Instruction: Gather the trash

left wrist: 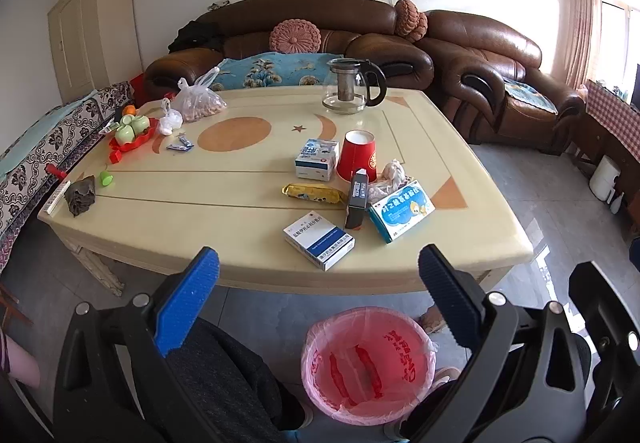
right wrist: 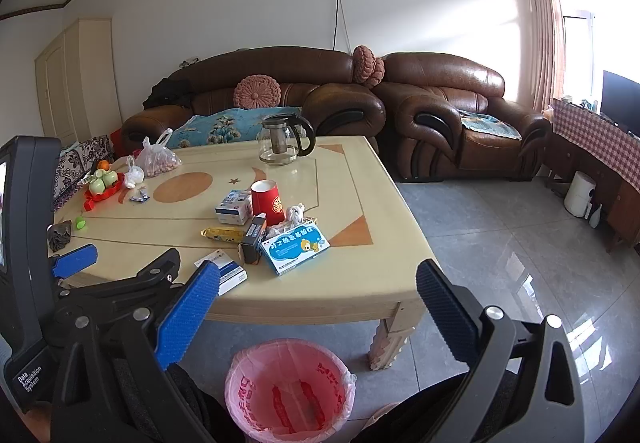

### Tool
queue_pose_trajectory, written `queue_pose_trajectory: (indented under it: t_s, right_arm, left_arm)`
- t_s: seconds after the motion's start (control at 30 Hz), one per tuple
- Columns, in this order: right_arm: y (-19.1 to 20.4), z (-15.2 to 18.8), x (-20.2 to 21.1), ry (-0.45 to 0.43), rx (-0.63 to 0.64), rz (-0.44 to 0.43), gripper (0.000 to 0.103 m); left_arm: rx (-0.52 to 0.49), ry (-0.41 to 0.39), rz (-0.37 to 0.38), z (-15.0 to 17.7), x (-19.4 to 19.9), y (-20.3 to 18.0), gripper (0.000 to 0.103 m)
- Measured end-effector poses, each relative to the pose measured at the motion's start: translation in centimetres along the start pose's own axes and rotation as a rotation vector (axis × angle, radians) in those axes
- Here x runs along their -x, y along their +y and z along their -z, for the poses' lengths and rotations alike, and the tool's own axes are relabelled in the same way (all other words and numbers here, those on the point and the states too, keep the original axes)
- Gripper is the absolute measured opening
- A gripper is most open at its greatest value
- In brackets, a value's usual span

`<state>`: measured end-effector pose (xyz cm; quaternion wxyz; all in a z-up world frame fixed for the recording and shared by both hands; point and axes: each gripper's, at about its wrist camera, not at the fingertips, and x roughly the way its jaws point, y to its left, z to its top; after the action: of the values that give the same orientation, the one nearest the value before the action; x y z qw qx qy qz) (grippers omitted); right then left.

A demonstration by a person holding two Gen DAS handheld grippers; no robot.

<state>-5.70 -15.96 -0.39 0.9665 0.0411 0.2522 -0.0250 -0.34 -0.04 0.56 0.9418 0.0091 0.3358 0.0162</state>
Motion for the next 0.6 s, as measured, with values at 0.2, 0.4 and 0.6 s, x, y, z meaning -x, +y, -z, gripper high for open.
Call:
queue_pose_trajectory:
  t_s: [0.2, 0.4, 0.6]
  right_arm:
    - [0.11, -0.08, 0.16, -0.001, 0.002, -0.002, 0.096]
    - [0.14, 0.01, 0.21, -0.002, 0.002, -0.002, 0.096]
    - [0.18, -0.02, 0.21, -0.003, 0.001, -0.002, 0.096]
  left_arm:
    - [-0.002, 0.003, 0.000, 0.10, -0.07, 0.03, 0.098]
    - [-0.003, 0.003, -0.001, 0.09, -0.10, 0.01, 0.098]
    - [-0.001, -0.001, -0.003, 0.16, -0.09, 0.13, 0.098]
